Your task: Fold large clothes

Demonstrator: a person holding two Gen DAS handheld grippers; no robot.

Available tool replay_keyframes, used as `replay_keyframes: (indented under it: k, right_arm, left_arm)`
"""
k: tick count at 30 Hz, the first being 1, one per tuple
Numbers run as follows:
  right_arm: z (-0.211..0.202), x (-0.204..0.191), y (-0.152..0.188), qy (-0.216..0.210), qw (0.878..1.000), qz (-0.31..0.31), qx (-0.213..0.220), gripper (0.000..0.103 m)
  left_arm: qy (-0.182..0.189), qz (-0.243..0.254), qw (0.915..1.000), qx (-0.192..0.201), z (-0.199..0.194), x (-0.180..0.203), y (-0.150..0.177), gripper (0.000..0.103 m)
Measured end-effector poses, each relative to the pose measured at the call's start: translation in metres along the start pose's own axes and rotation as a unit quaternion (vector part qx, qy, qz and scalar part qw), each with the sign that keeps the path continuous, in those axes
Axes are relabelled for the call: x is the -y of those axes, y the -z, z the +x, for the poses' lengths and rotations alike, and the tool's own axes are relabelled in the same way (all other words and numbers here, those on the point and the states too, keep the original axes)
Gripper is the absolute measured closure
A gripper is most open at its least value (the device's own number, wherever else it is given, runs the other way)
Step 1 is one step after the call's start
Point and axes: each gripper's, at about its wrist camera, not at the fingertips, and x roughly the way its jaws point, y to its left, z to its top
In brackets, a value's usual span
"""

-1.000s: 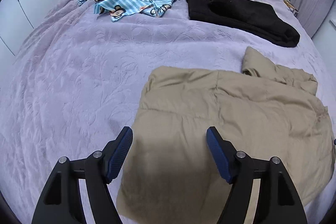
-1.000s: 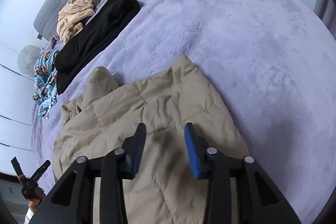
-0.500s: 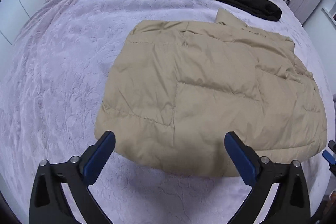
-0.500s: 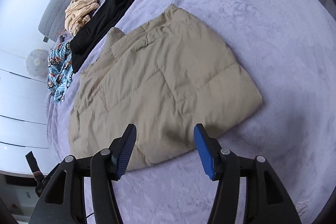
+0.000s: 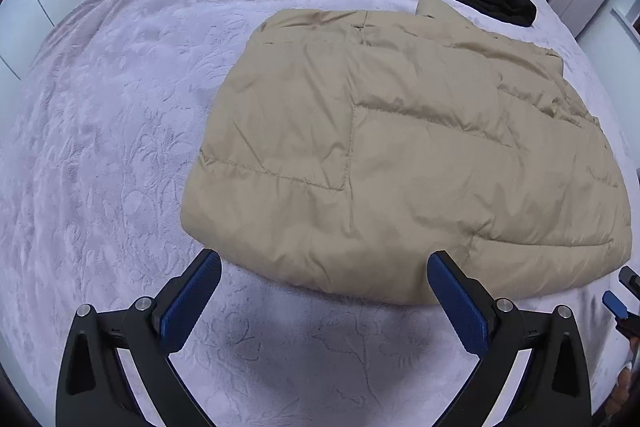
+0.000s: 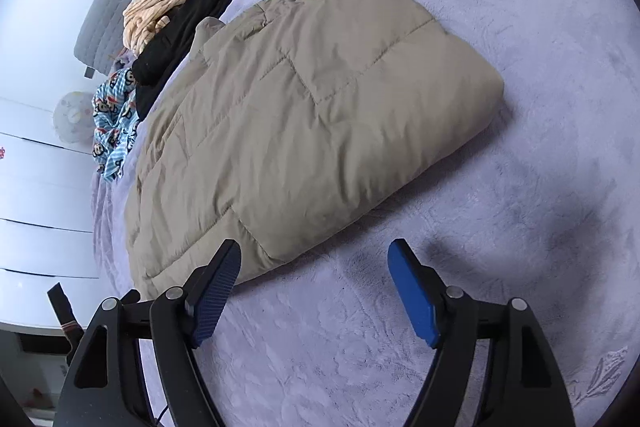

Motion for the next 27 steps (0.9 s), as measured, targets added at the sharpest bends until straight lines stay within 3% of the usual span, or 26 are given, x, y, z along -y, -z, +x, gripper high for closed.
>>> replay_keyframes:
  k: [5,14,21,25,27]
  right_arm:
    - [0.010,0.004,0.005,-0.015,1.000,0.009,-0.001,0.017]
    - [0.013,0.014,0.002,-0.036,0.999,0.030,-0.003,0.015]
    - [0.011,0.018,-0.002,-0.082,0.995,0.054,0.011,0.014]
    - [0.009,0.020,-0.005,-0.102,0.992,0.067,0.028,0.013]
    - [0.011,0.022,-0.007,-0.108,0.991,0.076,0.030,0.001]
  left_arm:
    - [-0.001,-0.007,1.0000,0.006,0.003,-0.002,0.006,0.000]
    - [0.021,-0.021,0.9996,0.000,0.012,-0.001,0.010,0.000]
    - [0.093,-0.065,0.9934,-0.010,0.017,-0.014,0.013,0.000]
    - [0.107,-0.079,0.9911,-0.011,0.018,-0.016,0.013,0.000]
    - [0.117,-0.084,0.9895,-0.011,0.019,-0.019,0.014,0.000]
